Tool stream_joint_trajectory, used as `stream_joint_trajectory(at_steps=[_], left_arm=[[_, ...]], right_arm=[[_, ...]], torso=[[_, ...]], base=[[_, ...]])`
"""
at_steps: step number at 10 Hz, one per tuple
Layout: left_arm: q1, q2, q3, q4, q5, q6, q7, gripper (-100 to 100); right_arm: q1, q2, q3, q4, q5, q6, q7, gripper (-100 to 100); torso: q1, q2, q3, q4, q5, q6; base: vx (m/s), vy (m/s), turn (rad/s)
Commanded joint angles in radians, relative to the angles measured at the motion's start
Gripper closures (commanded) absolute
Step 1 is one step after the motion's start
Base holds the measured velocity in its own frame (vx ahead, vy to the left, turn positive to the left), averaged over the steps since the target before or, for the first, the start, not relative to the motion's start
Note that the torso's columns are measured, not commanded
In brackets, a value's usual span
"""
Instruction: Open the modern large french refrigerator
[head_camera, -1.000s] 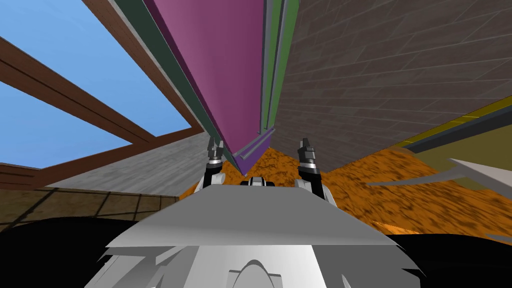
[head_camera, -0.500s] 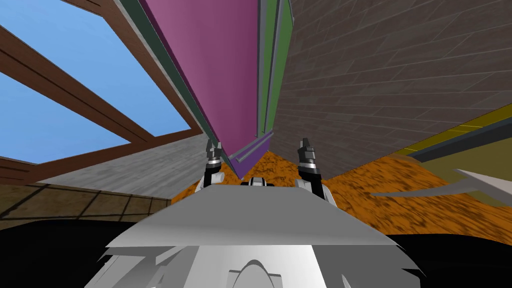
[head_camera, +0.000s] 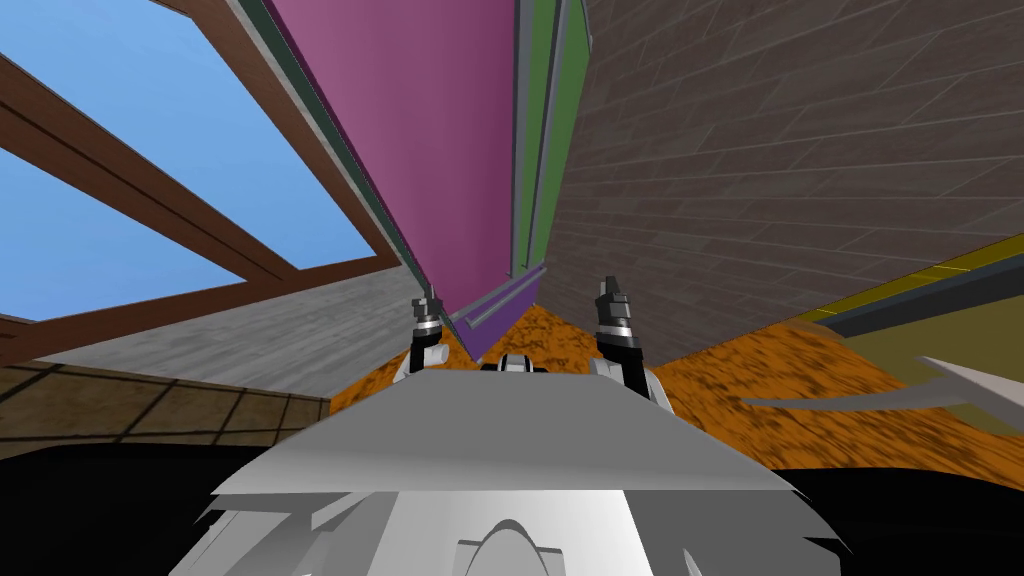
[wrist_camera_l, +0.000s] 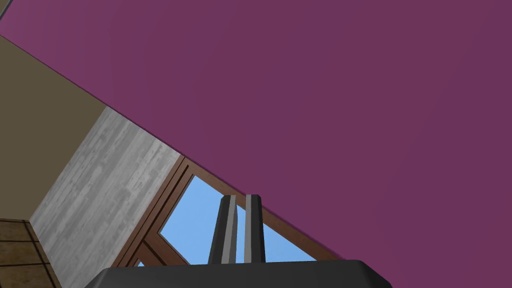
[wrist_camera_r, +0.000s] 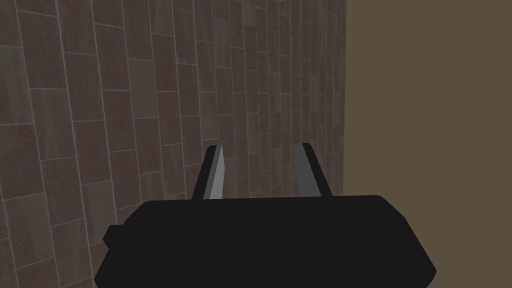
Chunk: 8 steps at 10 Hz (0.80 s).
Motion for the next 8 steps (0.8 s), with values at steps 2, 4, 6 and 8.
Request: stream_joint_trajectory(at_steps=[2,4,6,8], left_arm=[[-0.025,-0.001,-0.019,0.013,-0.002,0.003,0.006,-100],[-0.025,-0.001,-0.019,0.013,-0.002,0.003,0.006,-100],[-0.025,-0.001,-0.019,0.013,-0.002,0.003,0.006,-100],[-0.042,-0.002,-0.012,0.051,0.010,-0.010,0.014,-100]], right_arm=[[0.000,0.000,0.000,0.000,0.000,0.000,0.000,0],[0.000,0.000,0.000,0.000,0.000,0.000,0.000,0],[0.000,0.000,0.000,0.000,0.000,0.000,0.000,0],[0.000,0.000,0.000,0.000,0.000,0.000,0.000,0]], torso=[[-0.003,-0.002,-0.002,-0.001,-0.001,0.004],[-0.001,-0.002,-0.002,-0.001,0.000,0.002],[-0.001,-0.003,-0.002,-0.001,0.000,0.003],[-0.002,-0.001,-0.001,-0.001,0.000,0.002]], base=[[0.000,-0.023,-0.006],[-0.003,-0.004,-0.001],[-0.006,0.002,0.005],[0.027,-0.033,-0.019]])
